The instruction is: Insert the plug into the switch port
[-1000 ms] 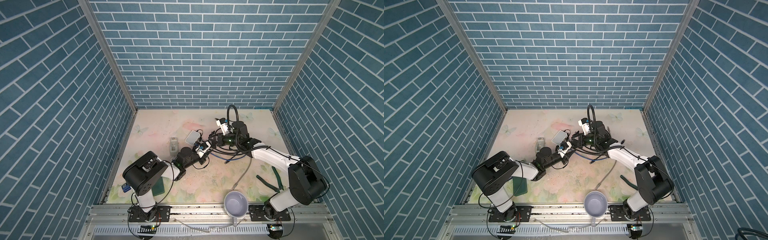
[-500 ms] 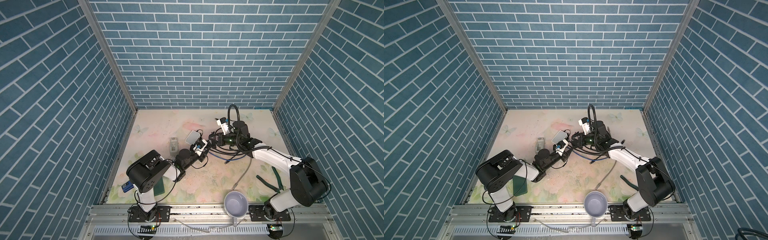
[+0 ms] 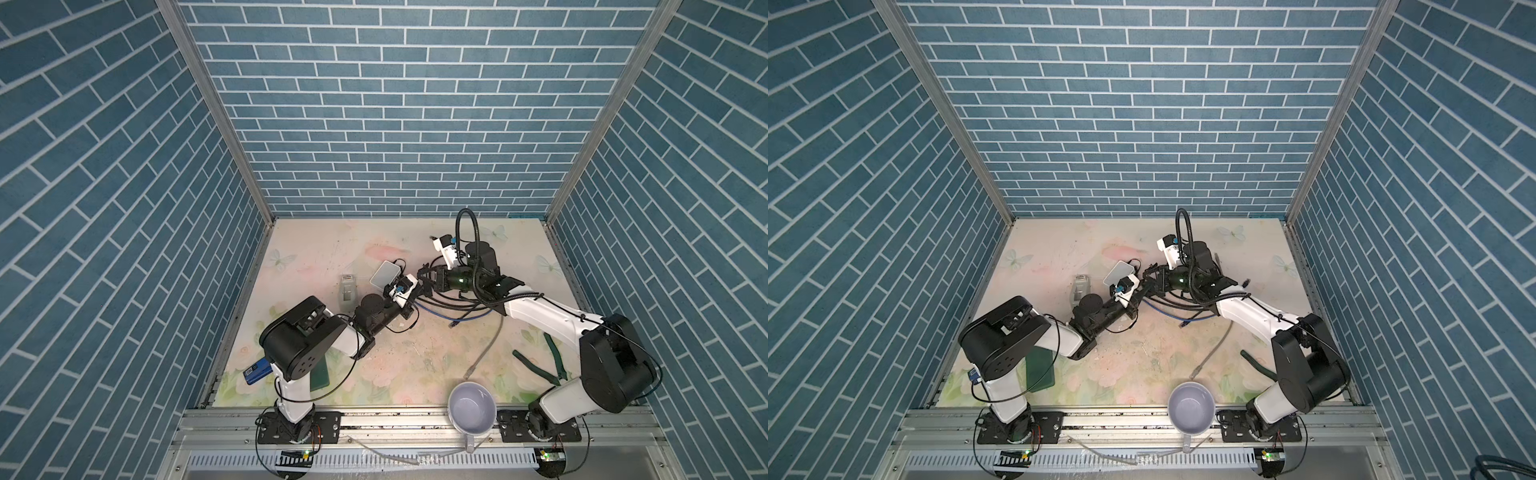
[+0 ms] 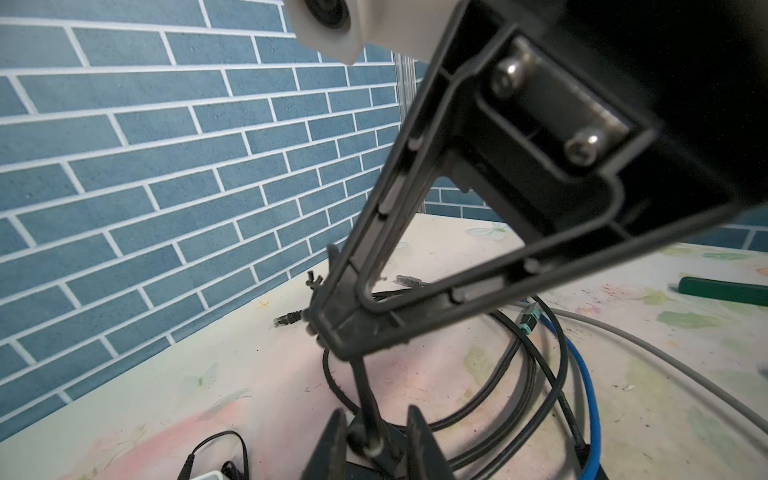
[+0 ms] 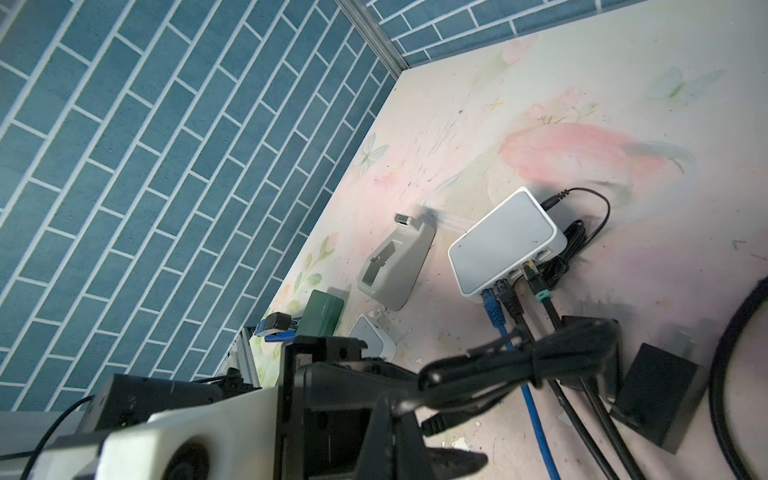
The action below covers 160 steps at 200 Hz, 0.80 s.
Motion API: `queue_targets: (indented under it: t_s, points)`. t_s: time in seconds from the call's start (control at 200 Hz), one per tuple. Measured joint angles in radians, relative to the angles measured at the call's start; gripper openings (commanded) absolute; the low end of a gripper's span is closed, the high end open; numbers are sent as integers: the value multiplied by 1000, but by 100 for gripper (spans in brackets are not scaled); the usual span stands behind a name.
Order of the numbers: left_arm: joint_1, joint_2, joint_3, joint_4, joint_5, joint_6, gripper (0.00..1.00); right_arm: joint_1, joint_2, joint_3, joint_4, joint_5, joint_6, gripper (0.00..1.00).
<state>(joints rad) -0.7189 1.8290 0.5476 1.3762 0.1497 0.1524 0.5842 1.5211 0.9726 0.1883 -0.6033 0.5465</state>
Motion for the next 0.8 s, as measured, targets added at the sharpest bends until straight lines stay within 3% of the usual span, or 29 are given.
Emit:
queue_targets:
  t_s: [0.11, 0.47, 0.8]
  points:
    - [0, 0, 0, 1, 0, 2, 12, 0, -1, 0, 0, 0, 0, 0]
    - [0, -5, -3, -14, 6, -3, 2, 0, -1, 0, -6, 11, -2, 3]
    - [-1, -134, 60, -381, 31, -63, 0, 0, -6, 0, -107, 42, -71, 20]
